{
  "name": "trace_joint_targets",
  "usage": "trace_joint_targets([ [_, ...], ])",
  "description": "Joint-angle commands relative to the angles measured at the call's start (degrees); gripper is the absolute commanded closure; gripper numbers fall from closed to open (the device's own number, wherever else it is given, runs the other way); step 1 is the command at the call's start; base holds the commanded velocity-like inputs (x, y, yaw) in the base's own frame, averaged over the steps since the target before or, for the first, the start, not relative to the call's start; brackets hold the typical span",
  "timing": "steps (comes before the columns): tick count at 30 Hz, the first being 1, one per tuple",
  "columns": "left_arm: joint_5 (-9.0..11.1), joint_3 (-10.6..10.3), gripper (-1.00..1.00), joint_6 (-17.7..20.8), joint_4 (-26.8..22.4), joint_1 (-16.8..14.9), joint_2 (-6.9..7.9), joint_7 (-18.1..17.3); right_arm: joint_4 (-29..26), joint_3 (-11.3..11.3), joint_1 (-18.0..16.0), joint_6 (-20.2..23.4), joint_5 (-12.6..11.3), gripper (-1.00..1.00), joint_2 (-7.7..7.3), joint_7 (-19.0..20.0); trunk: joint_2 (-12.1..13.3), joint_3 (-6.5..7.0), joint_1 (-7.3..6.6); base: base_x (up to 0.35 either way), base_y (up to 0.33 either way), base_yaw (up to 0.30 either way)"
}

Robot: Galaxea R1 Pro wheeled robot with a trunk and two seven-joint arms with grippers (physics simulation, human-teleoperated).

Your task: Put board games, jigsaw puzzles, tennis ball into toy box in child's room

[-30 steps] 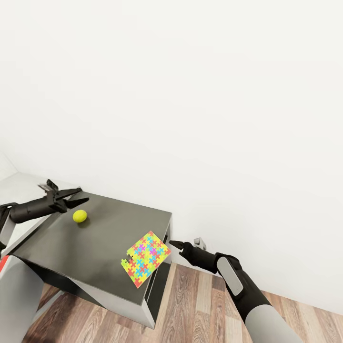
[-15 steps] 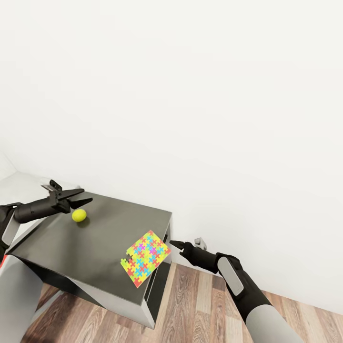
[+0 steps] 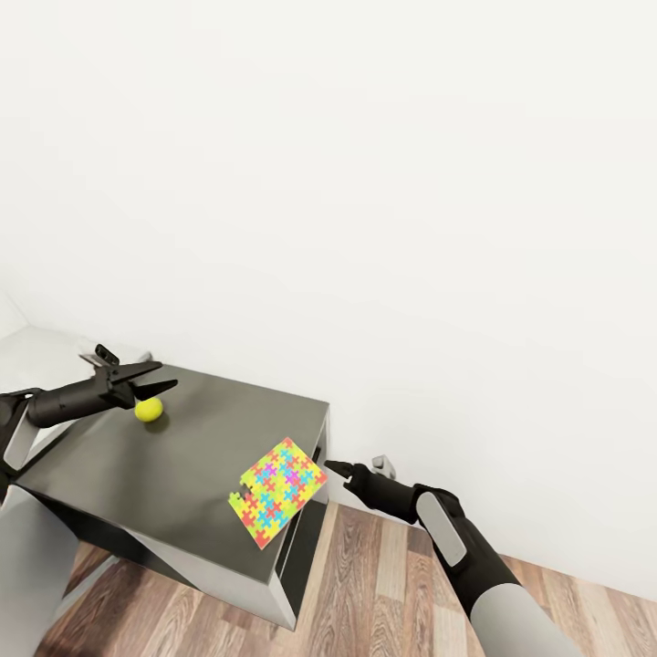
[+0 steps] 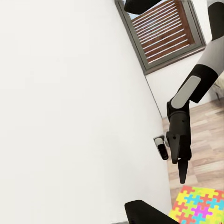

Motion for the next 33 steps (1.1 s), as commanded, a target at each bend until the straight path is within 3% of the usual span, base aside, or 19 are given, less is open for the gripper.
trace_joint_targets([
  [1,-0.01,-0.02,-1.0,0.61,-0.01,-0.03,0.03,-0.23,-0.01,-0.01,-0.03,0.25,-0.14,-1.0,0.03,0.03,-0.45,-0.24,0.23,0.0,0.0,0.0],
  [7,-0.01,-0.02,-1.0,0.61,-0.01,-0.03,0.06,-0.23,0.0,0.04,-0.03,0.25,-0.14,-1.0,0.11,0.03,-2.86,-1.31,1.55,0.0,0.0,0.0],
  [33,0.07,0.06,-1.0,0.61,-0.01,-0.03,0.15,-0.23,0.06,0.06,-0.03,0.25,-0.14,-1.0,0.13,0.03,-2.86,-1.31,1.55,0.012,0.011,0.0],
])
